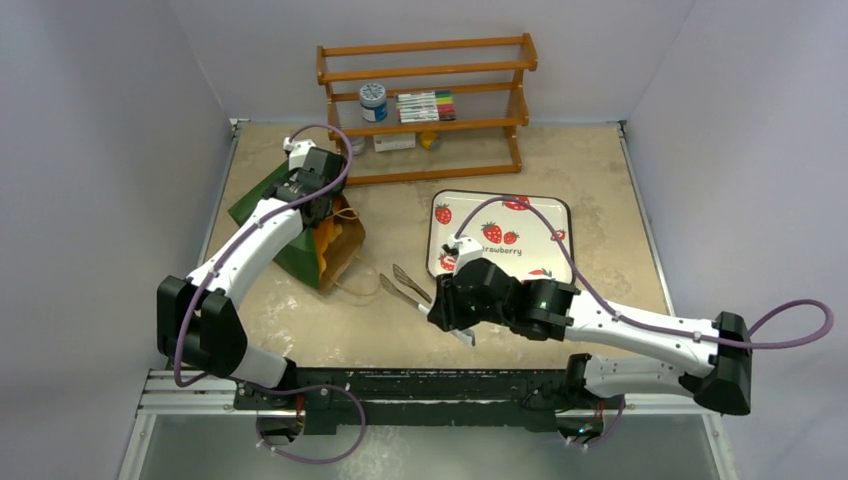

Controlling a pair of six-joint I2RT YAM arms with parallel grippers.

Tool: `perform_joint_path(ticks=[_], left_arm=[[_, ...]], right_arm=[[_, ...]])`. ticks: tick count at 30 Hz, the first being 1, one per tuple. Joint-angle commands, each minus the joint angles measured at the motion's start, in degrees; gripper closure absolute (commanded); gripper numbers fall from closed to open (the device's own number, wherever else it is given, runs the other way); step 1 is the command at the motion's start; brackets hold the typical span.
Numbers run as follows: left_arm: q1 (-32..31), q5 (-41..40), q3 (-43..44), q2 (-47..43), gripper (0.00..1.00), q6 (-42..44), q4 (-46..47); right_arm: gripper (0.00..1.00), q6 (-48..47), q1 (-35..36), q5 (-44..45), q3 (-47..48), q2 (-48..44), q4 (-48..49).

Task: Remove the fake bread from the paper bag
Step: Adjust the clamp at the center of the board, then take out the fake bread from the paper bag.

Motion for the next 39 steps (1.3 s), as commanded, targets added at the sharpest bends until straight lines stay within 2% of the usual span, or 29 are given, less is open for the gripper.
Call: perform_joint_path(ticks=[1,8,21,39], left_arm=[[0.3,1.1,-1.3,-2.5,1.00,0.1,1.8],[0.3,2.8,-2.1,-2.9,1.00,0.4,2.5],[0.3,5.0,-0.5,-3.3,1.00,1.6,1.4],[0.3,8.2,-0.2,-3.6,1.00,2.0,1.3]], right_arm=[[0.62,0.8,0.1,0.9,4.9,-3.7,-0.7],[0.62,1.1,0.0,-2.3,8.3,-1.7,2.6],[0.62,1.9,-1.6,-4.2,12.6,12.6,16.0],[0.61,4.4,-9.4,-18.2,9.9,22.1,31.3]])
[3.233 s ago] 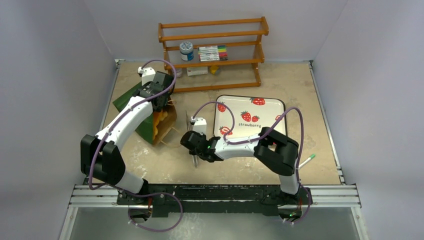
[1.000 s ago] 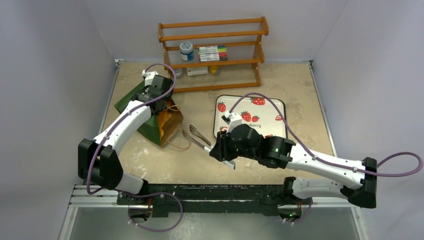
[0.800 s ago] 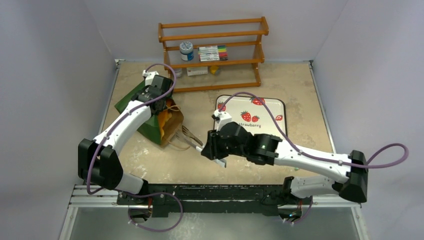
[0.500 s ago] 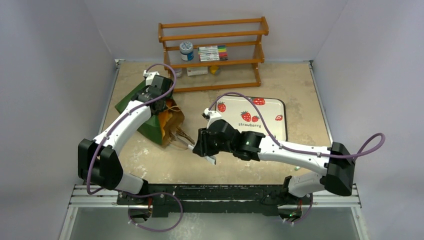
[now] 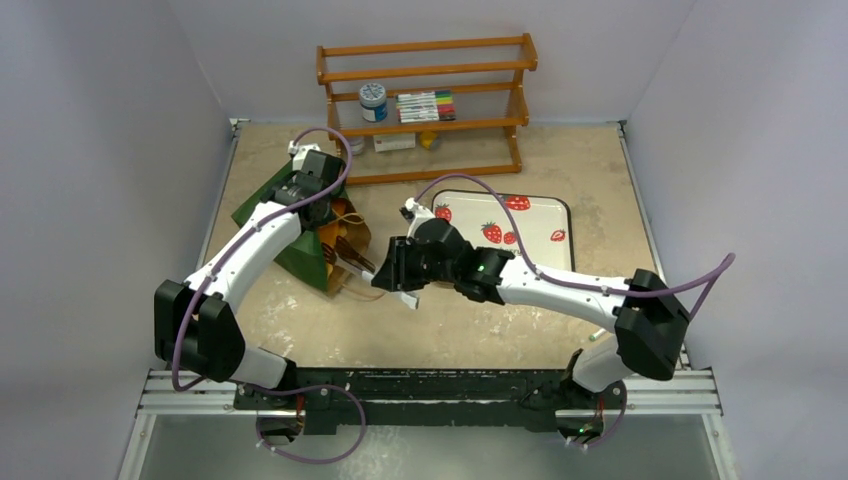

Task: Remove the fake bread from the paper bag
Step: Take out the fake bread from the paper bag.

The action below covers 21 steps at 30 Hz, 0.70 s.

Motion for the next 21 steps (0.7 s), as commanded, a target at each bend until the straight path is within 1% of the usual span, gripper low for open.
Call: perform_joint_path(ticks=[1,8,21], left_arm=[[0.3,2.0,1.7,-2.1,1.00,0.5,0.6],[0.3,2.2,2.5,-1.8,1.00,0.8,0.2],[0.3,2.5,2.7,-1.5,1.00,1.5,0.1]], right_arm=[[0.61,1.5,-1.0,-5.2,0.3,0.7,7.9],[0.59,2.1,-1.7,-6.5,0.0,3.1,9.0],[0.59,2.5,-2.9,-7.3,-2.5,4.0,10.6]])
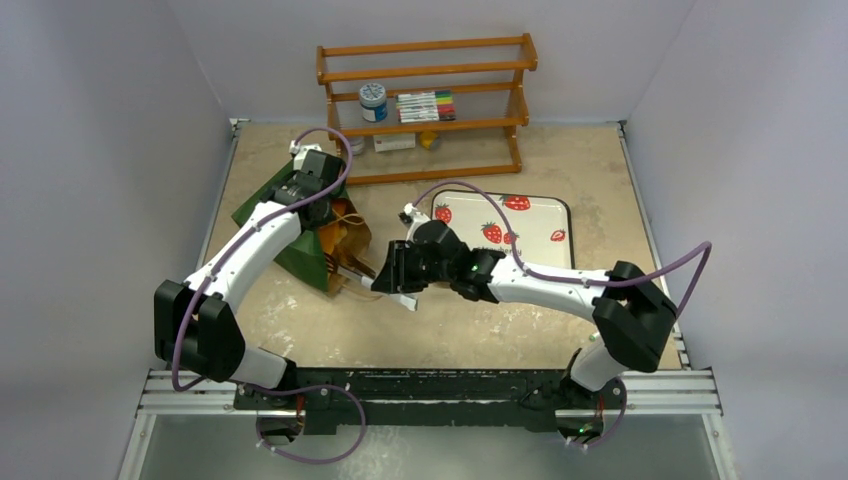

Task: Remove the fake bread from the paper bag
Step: Take out the fake bread from the paper bag.

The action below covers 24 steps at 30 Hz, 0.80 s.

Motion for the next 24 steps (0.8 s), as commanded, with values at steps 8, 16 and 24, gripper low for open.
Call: perform_joint_path(ticks=[8,16,24], left_arm=[[0.3,2.4,2.7,-1.3,1.00,0.4,0.5],[0.3,3.4,2.8,-1.4,1.00,0.1,0.3],[0.3,4.0,2.3,-1.6,1.00,-0.2,0.5]], right_arm=[[0.58,1.8,-2.2,-6.1,-0.9,2.6,10.2],[0.58,3.2,-3.4,-9.6,-1.1,6.7,14.9],[0.60,2.4,-3.6,-12.5,0.8,10.7,16.6]])
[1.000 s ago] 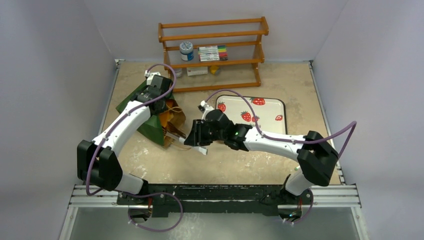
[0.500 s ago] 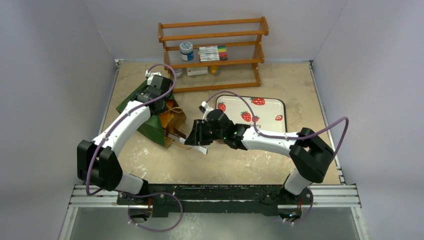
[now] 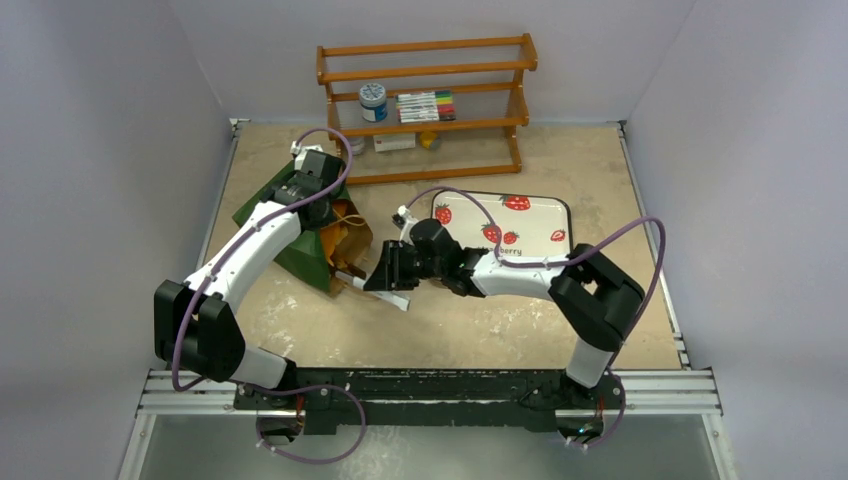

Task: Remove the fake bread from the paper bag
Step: Take out the fake bread from the paper bag.

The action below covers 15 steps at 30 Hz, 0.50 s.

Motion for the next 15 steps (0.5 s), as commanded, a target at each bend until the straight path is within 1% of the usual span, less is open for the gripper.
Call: perform_joint_path(ticks=[1,2,4,8,12,15], left_arm=[[0.3,2.1,2.2,-1.6,1.00,-0.5,0.9],[0.2,2.0,2.2,-1.6,1.00,-0.5,1.0],[0.3,1.6,2.0,-1.5,1.00,-0.6,1.1],[0.3,0.5,1.6,-1.4,1.00,-1.3,1.7],[0.3,-1.1,1.9,-1.2,1.00,-2.5,2.1],[0.3,-2.7,2.8,-0.8,1.00,-3.5,1.7]], right_arm=[[0.64,-1.0,-0.3,-3.2,2.2,1.0,2.7],[0.69,-1.4,-0.3,-2.9,2.2,1.1,2.3],[0.77,-2.0,-0.3,-2.0,2.1,0.6,1.3],[0.88,-3.7,-0.3,0.4,2.3,-1.2,-1.7],[0.97,-4.5,-0.3,2.1,2.0,-4.1,-4.6],[1.00,-4.6,-0.3,3.2,1.8,-6.4,-6.7]])
